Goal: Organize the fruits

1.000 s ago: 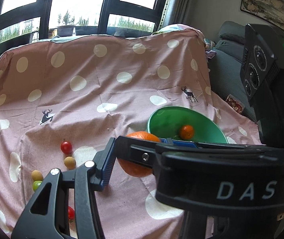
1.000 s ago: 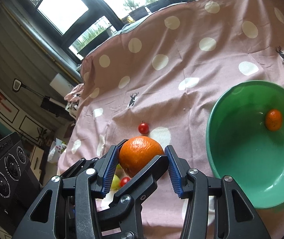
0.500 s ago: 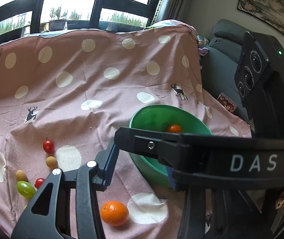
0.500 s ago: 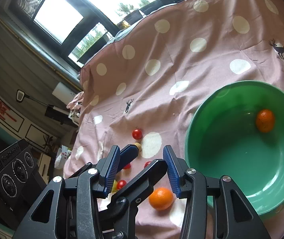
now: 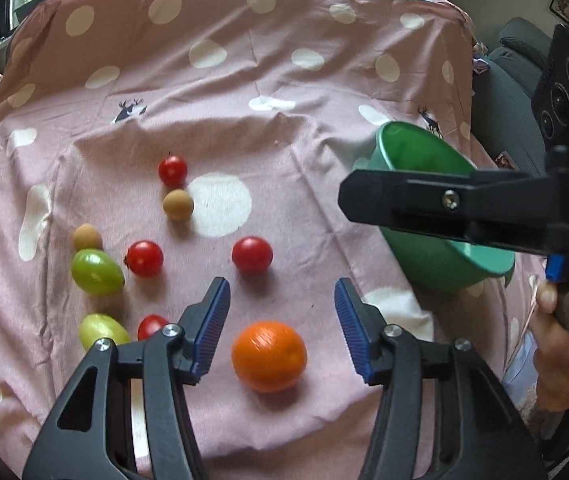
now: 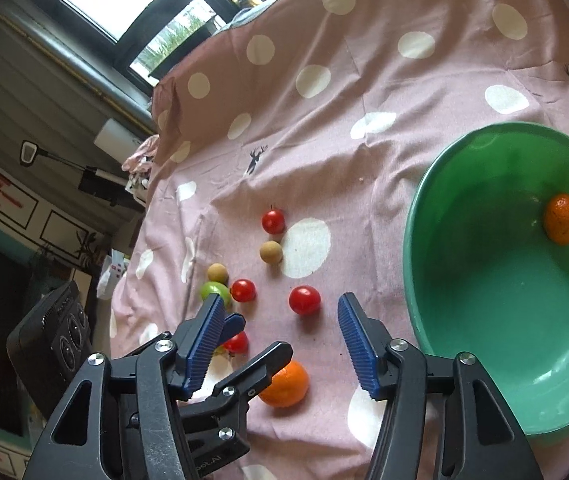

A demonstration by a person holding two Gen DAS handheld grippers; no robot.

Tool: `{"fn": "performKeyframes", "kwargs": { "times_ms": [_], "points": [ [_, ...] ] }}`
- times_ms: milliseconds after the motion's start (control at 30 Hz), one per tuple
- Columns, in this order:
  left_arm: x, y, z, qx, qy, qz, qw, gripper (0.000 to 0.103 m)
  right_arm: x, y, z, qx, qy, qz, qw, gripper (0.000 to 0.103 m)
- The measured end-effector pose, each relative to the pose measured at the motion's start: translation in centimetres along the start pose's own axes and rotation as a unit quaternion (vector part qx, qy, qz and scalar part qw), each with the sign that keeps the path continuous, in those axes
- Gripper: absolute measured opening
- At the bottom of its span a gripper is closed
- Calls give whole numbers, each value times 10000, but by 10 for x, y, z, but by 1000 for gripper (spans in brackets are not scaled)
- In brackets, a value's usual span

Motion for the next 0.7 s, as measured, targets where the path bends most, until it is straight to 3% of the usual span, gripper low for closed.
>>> {"fn": "performKeyframes", "kwargs": {
  "times_ms": [167,400,500,567,700],
  "points": [
    [8,-19,-22,-186,265,-228,9992,58,36,-17,-8,-171,-152,-498,9985,62],
    [16,-26,-35,-434,122,-290,9986,57,82,-39,-9,-137,-132,-1092,9938,61],
    [19,-25,-35,-443,67,-282,9986,55,90,-45,-11,-108,21,-1228,9924,54],
    [22,-25,-34,-427,63,-267,9987,47,92,-46,-12,-70,193,-1276,9916,49],
    [21,-23,-32,-449,78,-215,9987,46,94,-47,-9,128,389,-1325,9903,46]
  ]
}}
Point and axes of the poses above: each gripper's, at about its wrist camera, not at the fingertips, and x roughly the way its jaws point, z to its right, y to its top, the point moved 6 cm from there along x, roughly the way its jaws point, and after that the axes turned 3 degrees about z, right-handed, at the moved point
